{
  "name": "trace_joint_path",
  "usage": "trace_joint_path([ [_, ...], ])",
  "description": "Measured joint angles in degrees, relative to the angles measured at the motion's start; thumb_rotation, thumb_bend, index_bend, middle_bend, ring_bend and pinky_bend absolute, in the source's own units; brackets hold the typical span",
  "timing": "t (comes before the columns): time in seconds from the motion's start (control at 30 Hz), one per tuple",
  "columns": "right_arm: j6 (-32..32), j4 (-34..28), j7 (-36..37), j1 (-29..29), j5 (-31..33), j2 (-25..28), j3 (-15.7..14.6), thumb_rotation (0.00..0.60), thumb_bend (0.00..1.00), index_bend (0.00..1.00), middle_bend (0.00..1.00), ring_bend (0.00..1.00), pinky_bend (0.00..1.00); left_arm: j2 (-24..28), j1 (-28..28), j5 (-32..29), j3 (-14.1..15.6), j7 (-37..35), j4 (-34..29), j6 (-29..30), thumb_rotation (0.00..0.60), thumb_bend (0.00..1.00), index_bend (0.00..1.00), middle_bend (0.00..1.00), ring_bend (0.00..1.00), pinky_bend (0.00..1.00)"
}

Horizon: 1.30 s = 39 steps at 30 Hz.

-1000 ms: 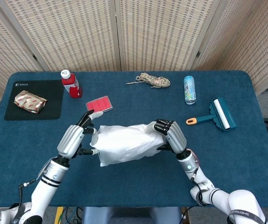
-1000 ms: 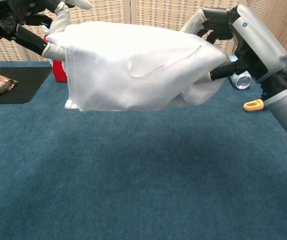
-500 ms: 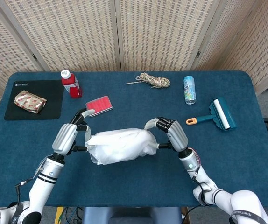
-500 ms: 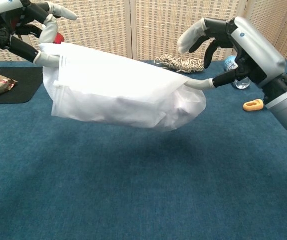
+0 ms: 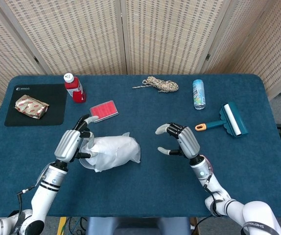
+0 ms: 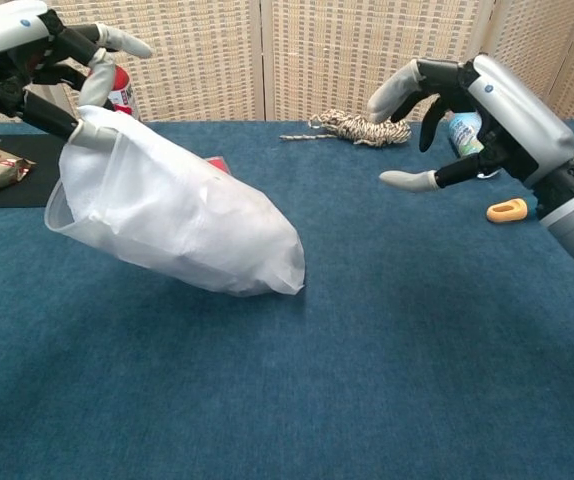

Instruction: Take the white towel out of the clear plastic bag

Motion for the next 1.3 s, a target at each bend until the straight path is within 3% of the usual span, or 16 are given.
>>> trace_joint_path([
  [0.17, -0.6, 0.9, 0.5, -0.5, 0.3, -0.1, -0.2, 0.6, 0.01, 0.4, 0.4, 0.36, 0.56, -0.2, 0.1, 0.1, 0.3, 0.3, 0.4, -0.1, 0.6, 0.27, 0.79, 0.16, 0.05, 0.29],
  [0.5, -0.8, 1.8, 1.0, -0.9, 0.2, -0.4, -0.6, 0.6, 0.01, 0.4, 0.4, 0.36, 0.56, 0.3, 0.2, 1.4, 1.0, -1.5, 1.1, -1.0, 0.6, 0.53, 0.78, 0.16, 0.05, 0.29],
  [0.97, -4.5, 0.0, 0.5, -0.8, 0.3, 0.6, -1.5, 0.6, 0.01, 0.4, 0.36, 0.31, 0.48, 1.3, 0.8, 1.5, 1.8, -2.0, 1.2, -1.7, 0.6, 0.65, 0.79, 0.16, 0.05, 0.31],
  [1.3, -8.7, -4.0, -1.3, 0.4, 0.2, 1.4, -2.2, 0.6, 0.0, 0.4, 0.34, 0.28, 0.45, 1.3, 1.5, 1.5, 2.8, -2.7, 2.4, -2.1, 0.6, 0.65, 0.8, 0.16, 0.05, 0.31],
])
